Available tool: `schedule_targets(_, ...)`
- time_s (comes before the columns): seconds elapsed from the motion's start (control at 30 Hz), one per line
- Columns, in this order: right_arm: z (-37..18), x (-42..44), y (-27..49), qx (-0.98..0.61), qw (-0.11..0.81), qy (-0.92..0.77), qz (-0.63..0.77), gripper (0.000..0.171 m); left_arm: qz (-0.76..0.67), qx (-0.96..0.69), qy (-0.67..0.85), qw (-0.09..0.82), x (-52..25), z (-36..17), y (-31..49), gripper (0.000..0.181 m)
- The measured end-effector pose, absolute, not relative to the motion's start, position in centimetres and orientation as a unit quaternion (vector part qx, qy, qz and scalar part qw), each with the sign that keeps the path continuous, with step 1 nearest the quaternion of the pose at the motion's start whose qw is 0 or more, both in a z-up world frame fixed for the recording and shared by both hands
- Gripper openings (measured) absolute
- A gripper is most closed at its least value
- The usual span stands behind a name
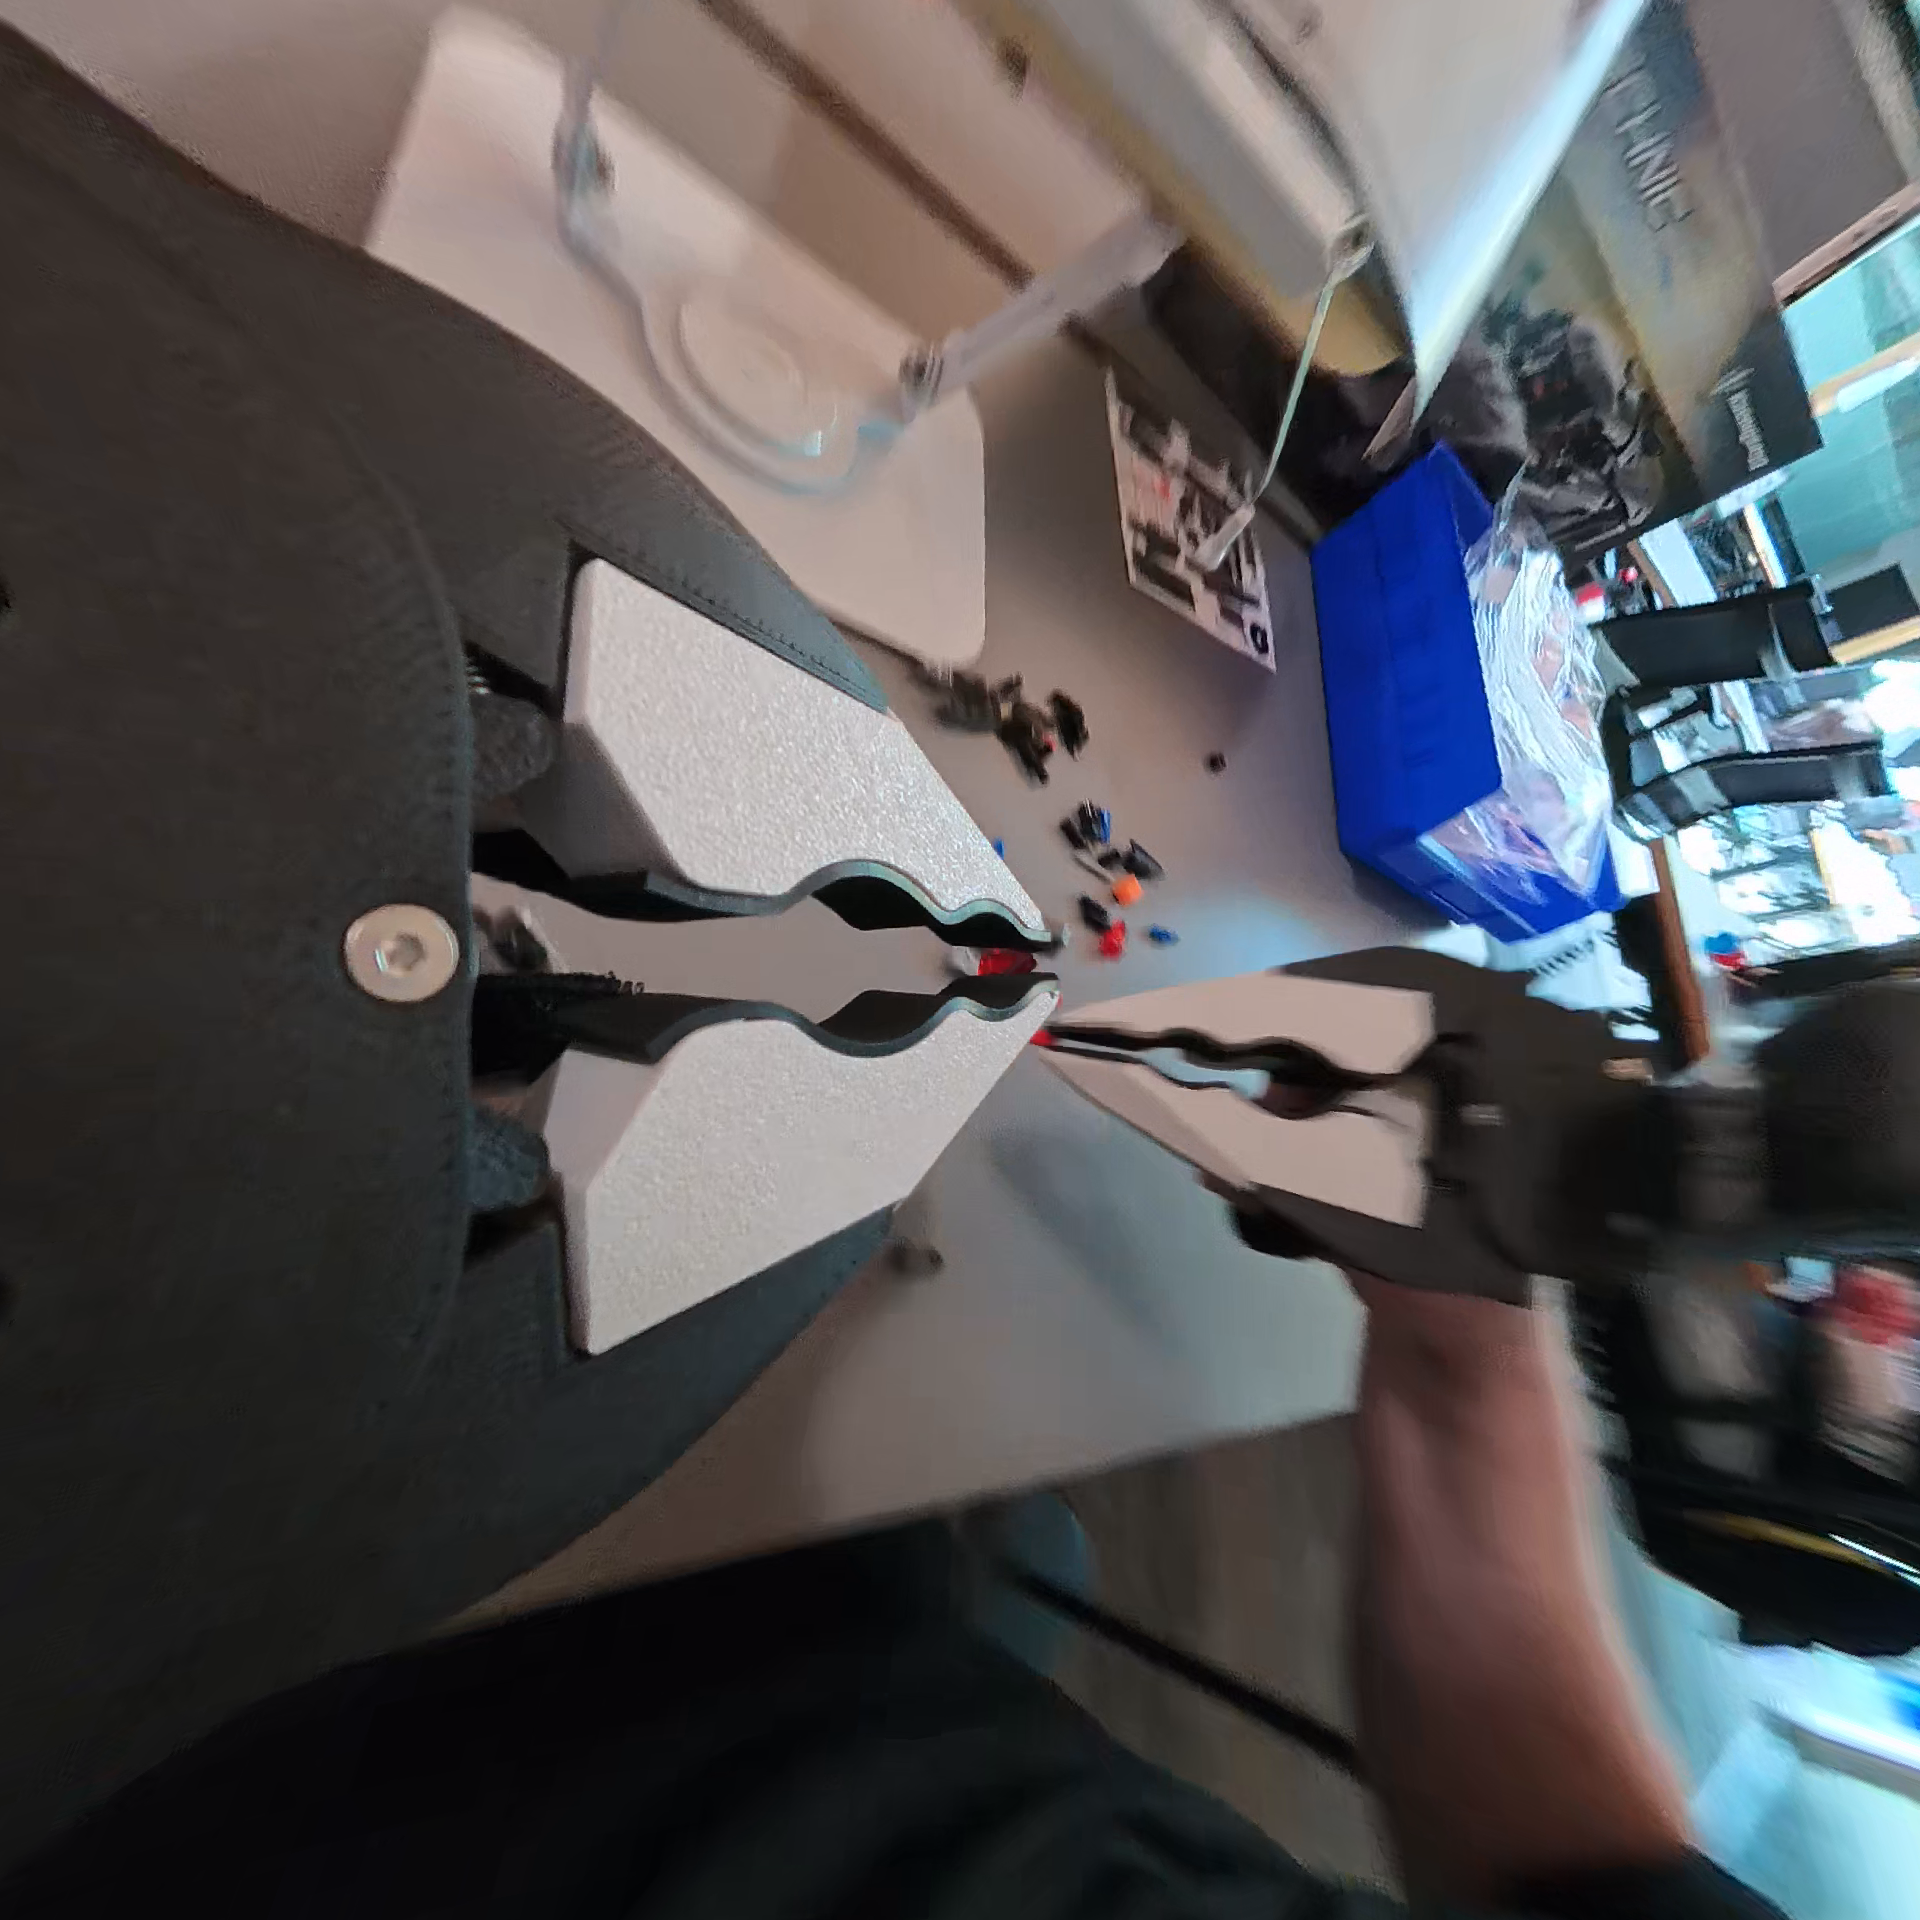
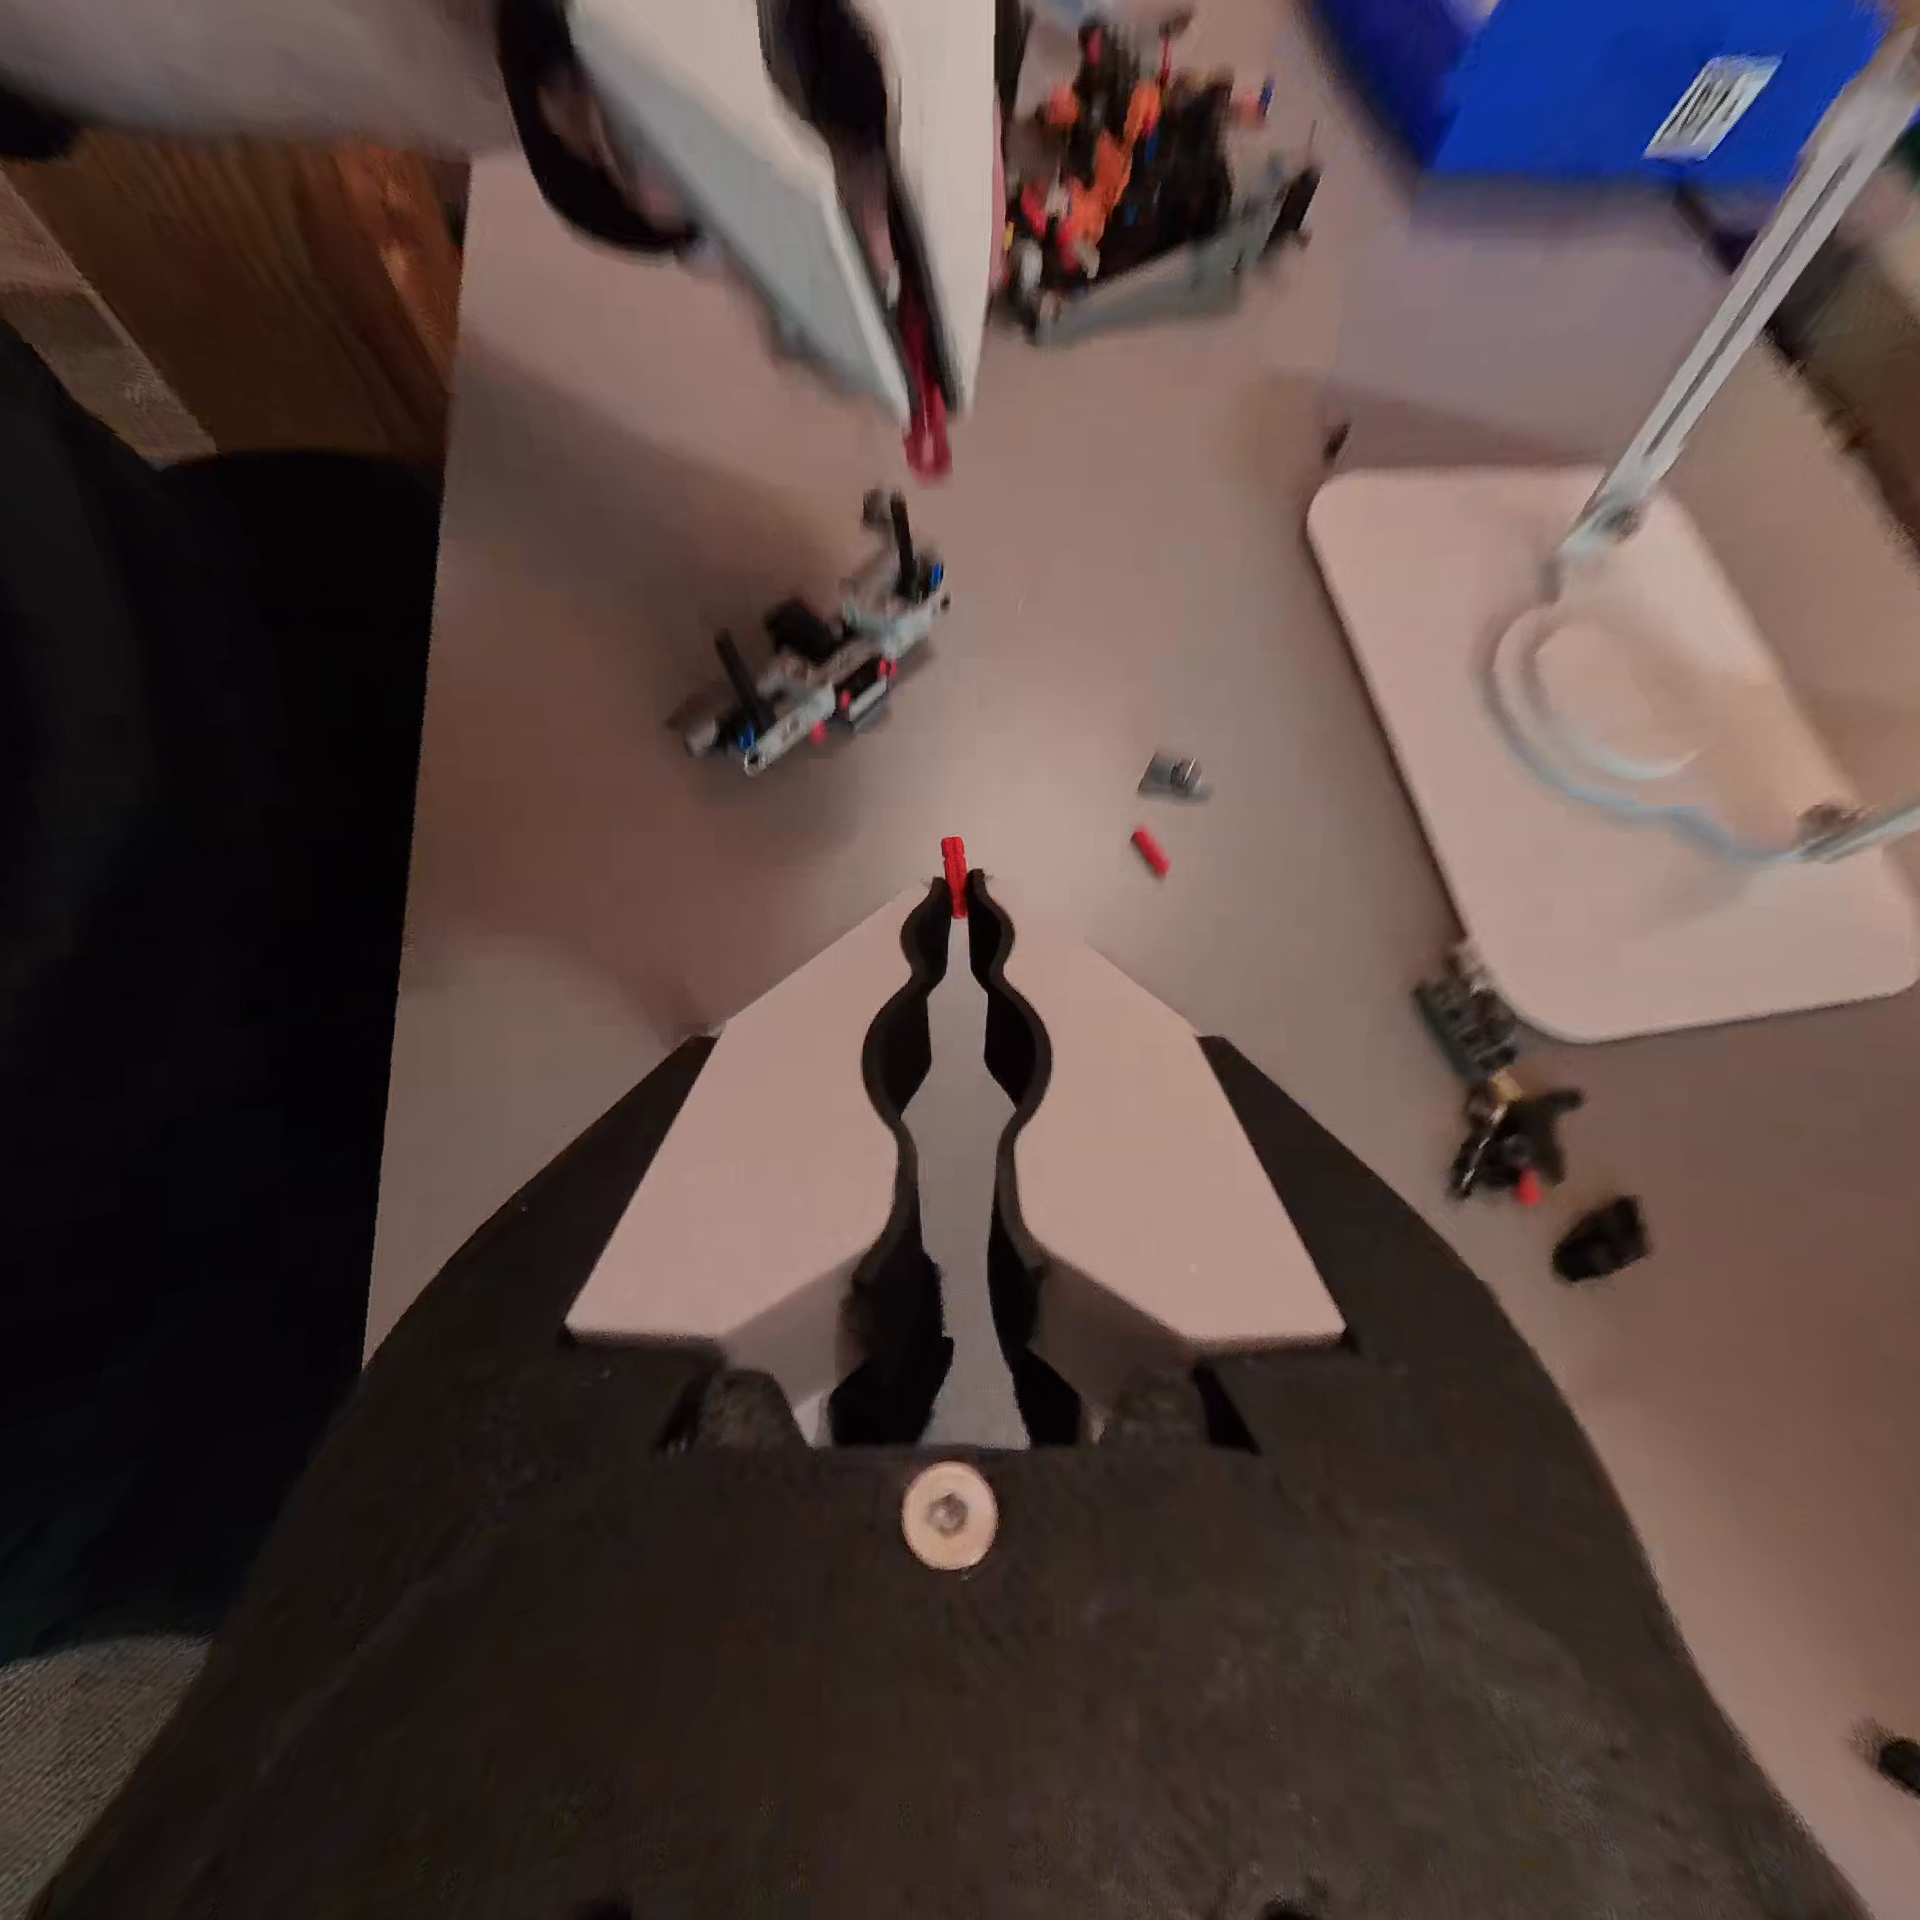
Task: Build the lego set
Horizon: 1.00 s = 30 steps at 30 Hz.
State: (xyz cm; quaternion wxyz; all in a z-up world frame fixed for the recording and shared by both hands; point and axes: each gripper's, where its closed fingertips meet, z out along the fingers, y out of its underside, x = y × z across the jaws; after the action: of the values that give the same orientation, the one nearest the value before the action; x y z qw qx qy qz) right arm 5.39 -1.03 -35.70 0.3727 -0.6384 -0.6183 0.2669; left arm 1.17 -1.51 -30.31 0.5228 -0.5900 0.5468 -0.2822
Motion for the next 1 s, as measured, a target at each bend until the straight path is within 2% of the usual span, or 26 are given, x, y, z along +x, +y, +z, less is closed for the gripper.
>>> schedule_targets(0.3, -33.0, 3.2, -1.0, -0.629, 0.399, -0.603, 0.284, 0.000, -0.080, -0.543, 0.648, 0.528, 2.2, -32.2, -1.0, 0.002)
schedule_targets(0.47, -33.1, 2.7, -0.7, -0.638, 0.397, -0.597, 0.281, 0.000, -0.026, -0.515, 0.664, 0.541, 2.7, -32.3, -0.9, 0.002)
schedule_targets(1.0, -32.6, 2.2, -0.2, -0.646, 0.392, -0.596, 0.272, 0.000, 0.024, -0.484, 0.680, 0.550, 2.6, -31.4, -0.6, 0.003)
